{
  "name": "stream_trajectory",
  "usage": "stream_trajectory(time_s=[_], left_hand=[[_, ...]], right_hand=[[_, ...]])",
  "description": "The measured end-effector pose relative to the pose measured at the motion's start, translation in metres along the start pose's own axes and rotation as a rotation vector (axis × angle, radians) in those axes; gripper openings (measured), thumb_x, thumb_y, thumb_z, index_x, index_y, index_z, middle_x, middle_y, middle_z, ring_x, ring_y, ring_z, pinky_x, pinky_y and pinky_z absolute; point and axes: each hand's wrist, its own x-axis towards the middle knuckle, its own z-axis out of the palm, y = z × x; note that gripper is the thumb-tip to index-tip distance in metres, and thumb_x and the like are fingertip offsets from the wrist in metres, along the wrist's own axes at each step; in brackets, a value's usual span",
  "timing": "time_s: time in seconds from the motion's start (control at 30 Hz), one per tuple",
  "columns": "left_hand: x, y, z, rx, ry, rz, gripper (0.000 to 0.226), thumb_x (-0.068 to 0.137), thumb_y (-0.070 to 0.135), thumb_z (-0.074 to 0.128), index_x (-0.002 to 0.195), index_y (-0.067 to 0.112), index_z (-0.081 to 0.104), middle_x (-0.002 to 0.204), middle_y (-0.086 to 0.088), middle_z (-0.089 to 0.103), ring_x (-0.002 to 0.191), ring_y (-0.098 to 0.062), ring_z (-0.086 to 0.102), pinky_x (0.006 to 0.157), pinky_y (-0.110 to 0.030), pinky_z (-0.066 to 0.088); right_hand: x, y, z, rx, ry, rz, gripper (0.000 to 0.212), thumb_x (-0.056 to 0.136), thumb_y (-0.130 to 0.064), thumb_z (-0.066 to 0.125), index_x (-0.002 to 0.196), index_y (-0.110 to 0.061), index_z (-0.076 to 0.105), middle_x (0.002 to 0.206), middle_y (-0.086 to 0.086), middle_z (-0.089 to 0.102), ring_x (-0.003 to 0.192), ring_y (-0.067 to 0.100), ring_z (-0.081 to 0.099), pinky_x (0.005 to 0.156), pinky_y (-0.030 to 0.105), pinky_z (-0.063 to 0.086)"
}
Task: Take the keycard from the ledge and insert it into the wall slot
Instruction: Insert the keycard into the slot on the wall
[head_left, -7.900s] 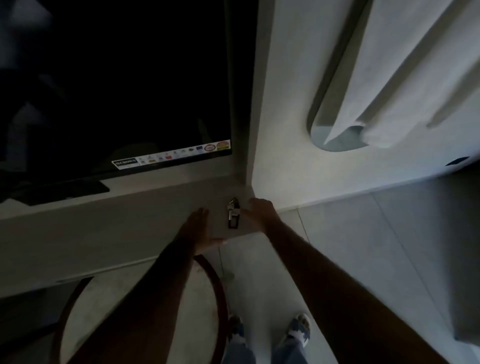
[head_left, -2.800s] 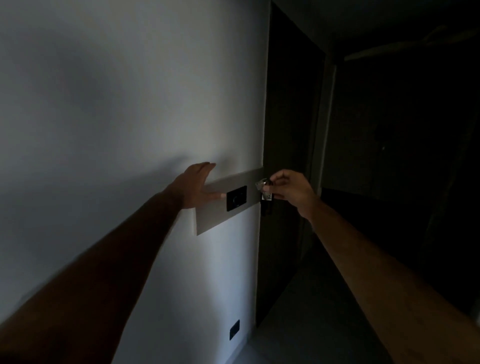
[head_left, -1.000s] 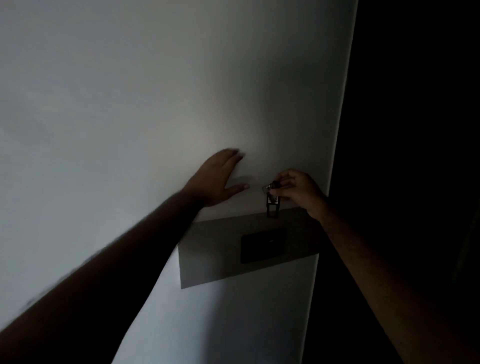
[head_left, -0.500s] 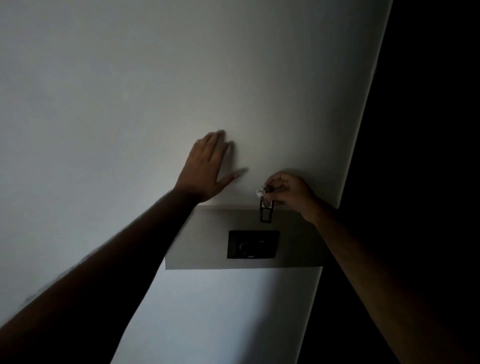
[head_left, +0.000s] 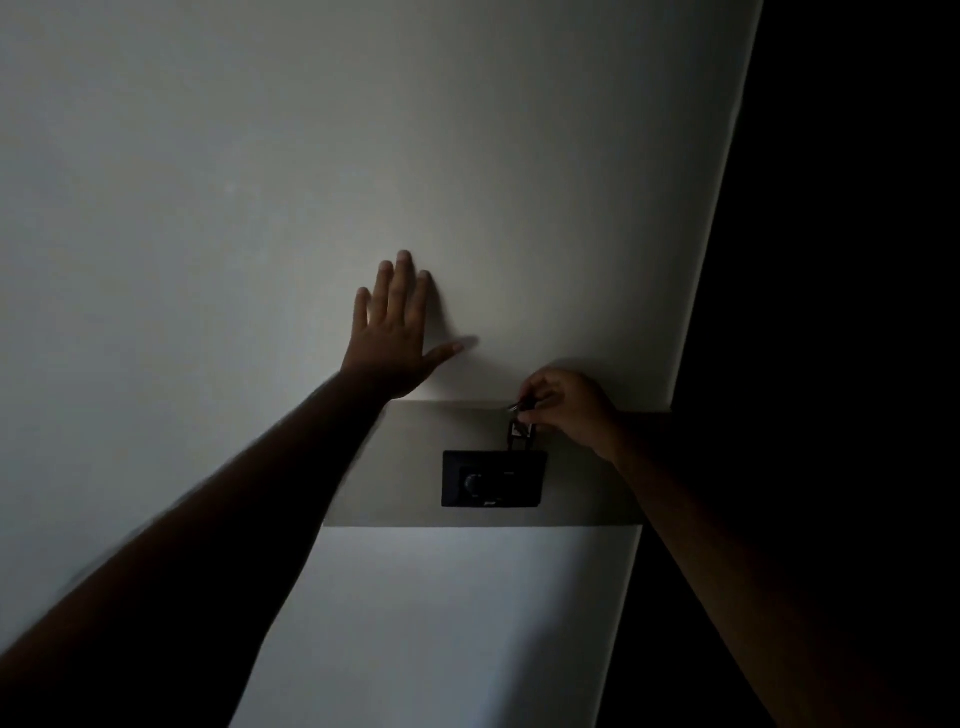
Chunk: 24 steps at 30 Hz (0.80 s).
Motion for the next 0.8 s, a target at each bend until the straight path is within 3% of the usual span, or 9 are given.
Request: stream_trajectory(time_s=[0.23, 0.4, 0.53, 0.63, 0.8], left_hand=[[0.001, -0.001, 0.007, 0.026, -0.004, -0.001, 0.106, 0.088, 0.084, 0.029, 0.161, 0.011, 0.003, 0.17, -0.018, -0.01, 0.157, -0.037, -0.006, 0.123, -0.062, 0.013], [0.001, 0.003, 0.01, 0.01, 0.005, -0.018, 0.11, 0.086, 0.086, 0.029, 0.161, 0.011, 0.002, 0.169, -0.018, -0.01, 0.157, -0.038, -0.007, 0.123, -0.063, 0.01], [0.0, 0.004, 0.012, 0.0, 0.02, -0.023, 0.11, 0.086, 0.086, 0.029, 0.161, 0.011, 0.001, 0.169, -0.018, -0.01, 0.156, -0.038, -0.008, 0.123, -0.063, 0.01], [0.001, 0.004, 0.013, 0.002, 0.023, -0.022, 0.111, 0.085, 0.087, 0.027, 0.161, 0.011, 0.001, 0.17, -0.018, -0.01, 0.157, -0.038, -0.007, 0.123, -0.064, 0.01], [0.0, 0.004, 0.013, -0.01, 0.035, -0.024, 0.11, 0.085, 0.086, 0.03, 0.161, 0.012, 0.002, 0.17, -0.017, -0.009, 0.157, -0.038, -0.006, 0.122, -0.064, 0.011]], right_hand=[[0.003, 0.021, 0.008, 0.019, -0.063, 0.028, 0.035, 0.069, 0.011, 0.08, 0.078, -0.021, 0.068, 0.08, 0.014, 0.073, 0.07, 0.018, 0.07, 0.065, 0.036, 0.059], [0.0, 0.027, 0.01, -0.015, -0.104, 0.05, 0.03, 0.071, 0.011, 0.079, 0.083, -0.013, 0.066, 0.083, 0.016, 0.072, 0.063, 0.01, 0.069, 0.056, 0.025, 0.056], [-0.001, 0.027, 0.01, -0.061, -0.136, 0.023, 0.029, 0.069, 0.01, 0.081, 0.086, -0.009, 0.067, 0.083, 0.017, 0.073, 0.069, 0.018, 0.069, 0.058, 0.02, 0.055], [0.0, 0.028, 0.011, -0.095, -0.13, -0.002, 0.033, 0.067, 0.008, 0.083, 0.081, -0.017, 0.066, 0.082, 0.017, 0.074, 0.073, 0.021, 0.069, 0.061, 0.026, 0.055], [0.0, 0.028, 0.013, -0.172, -0.11, -0.062, 0.031, 0.065, 0.003, 0.086, 0.087, -0.01, 0.07, 0.085, 0.016, 0.077, 0.079, 0.025, 0.073, 0.072, 0.04, 0.059]])
